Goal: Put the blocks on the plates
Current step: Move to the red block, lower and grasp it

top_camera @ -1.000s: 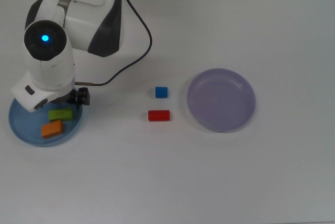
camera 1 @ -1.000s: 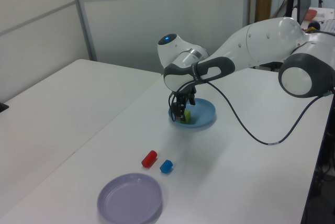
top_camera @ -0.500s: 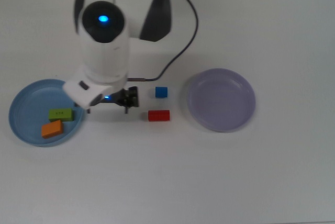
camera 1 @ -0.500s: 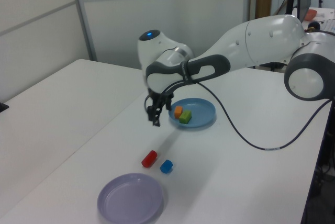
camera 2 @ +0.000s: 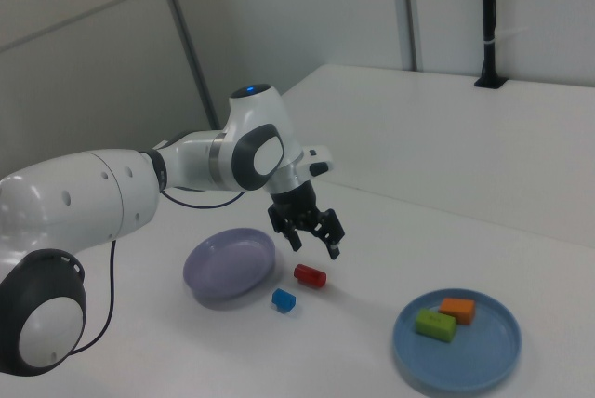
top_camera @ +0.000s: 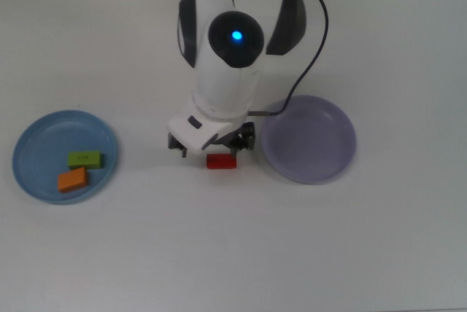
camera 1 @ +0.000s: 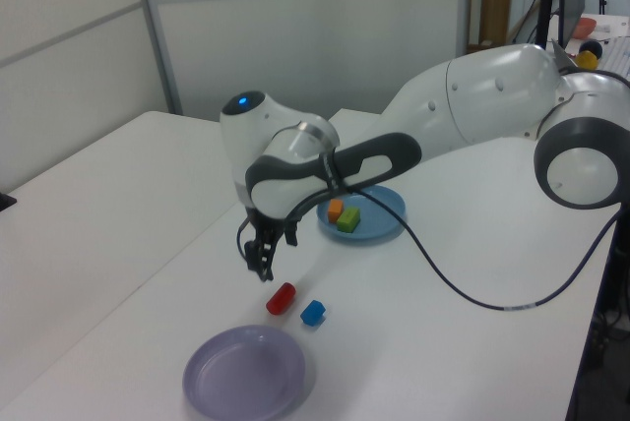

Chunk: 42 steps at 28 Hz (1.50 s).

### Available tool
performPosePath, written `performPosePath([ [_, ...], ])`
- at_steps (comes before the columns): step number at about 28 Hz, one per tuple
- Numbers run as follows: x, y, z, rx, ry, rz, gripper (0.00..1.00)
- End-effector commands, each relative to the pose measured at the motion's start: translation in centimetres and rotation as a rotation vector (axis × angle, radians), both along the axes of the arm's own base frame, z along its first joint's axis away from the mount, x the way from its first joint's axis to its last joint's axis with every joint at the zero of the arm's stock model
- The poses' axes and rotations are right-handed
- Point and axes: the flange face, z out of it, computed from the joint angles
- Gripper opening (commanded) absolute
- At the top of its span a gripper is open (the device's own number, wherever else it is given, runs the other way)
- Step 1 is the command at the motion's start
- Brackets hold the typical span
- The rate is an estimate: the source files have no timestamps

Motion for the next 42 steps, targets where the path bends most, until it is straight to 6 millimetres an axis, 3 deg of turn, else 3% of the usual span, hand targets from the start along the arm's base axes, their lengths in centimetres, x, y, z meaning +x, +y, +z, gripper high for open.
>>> performPosePath([
  [1, -0.7, 2.0, -1.3, 0.01, 0.016, 0.0, 1.0],
  [5, -0.9, 2.7, -2.0, 0.009, 0.023, 0.013, 1.0],
  [15, -0.8, 2.4, -6.2, -0.04, 0.073, 0.034, 1.0],
  [17, -0.8, 2.4, -6.3, -0.046, 0.073, 0.037, 0.85],
  [18, -0.8, 2.4, -6.3, -0.046, 0.073, 0.037, 0.7],
  [20, -0.7, 2.6, -6.1, -0.039, 0.07, 0.037, 0.35],
  [21, -0.6, 2.7, -5.9, -0.035, 0.066, 0.035, 0.11],
  [23, -0.6, 2.7, -5.7, -0.033, 0.063, 0.033, 0.0],
  [33, -0.4, 4.0, -3.6, -0.014, 0.029, 0.047, 0.0],
  [42, -1.7, 10.2, -1.3, 0.016, 0.003, 0.092, 0.01],
])
